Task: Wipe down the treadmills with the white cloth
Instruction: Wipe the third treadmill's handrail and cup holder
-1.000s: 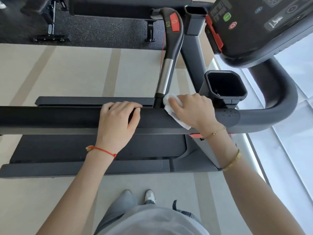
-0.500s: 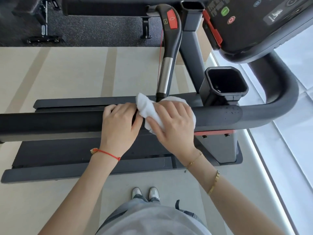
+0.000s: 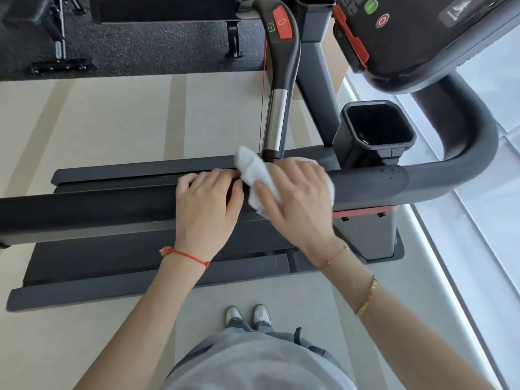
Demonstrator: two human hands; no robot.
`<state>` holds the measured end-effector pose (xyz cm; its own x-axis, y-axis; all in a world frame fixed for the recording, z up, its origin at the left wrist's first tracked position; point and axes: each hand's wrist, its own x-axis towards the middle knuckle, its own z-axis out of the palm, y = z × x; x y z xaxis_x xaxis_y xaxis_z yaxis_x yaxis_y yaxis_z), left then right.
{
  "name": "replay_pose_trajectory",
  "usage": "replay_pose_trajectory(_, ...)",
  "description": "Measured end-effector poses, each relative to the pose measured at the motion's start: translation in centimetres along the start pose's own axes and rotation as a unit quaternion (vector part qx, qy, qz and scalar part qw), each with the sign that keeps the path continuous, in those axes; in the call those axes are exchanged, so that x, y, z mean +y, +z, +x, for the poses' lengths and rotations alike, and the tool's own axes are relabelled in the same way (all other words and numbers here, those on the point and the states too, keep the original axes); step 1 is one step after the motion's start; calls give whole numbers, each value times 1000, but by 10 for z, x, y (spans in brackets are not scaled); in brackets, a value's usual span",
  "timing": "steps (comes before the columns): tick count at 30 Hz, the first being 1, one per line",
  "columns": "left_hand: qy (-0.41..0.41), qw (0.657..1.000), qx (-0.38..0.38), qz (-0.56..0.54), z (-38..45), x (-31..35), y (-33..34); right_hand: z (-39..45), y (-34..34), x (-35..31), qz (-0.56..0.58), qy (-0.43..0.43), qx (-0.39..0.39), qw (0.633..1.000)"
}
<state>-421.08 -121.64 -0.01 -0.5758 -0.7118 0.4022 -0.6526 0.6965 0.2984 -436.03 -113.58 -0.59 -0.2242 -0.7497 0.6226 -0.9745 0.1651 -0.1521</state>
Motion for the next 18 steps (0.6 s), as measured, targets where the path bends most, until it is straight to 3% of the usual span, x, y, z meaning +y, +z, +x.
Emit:
replay_pose_trajectory(6,-4,1000,7,-17,0,1,-1,-6,-3,17,17,-74,-11,997)
replay_pose_trajectory(12,-21,998,-4,-55,4,13,-1,-18,-13,58,-20,-18,41,999)
replay_pose_trajectory(18,8,994,-5,-111,19,62,19,-29,-34,116,-29,-6,43,999)
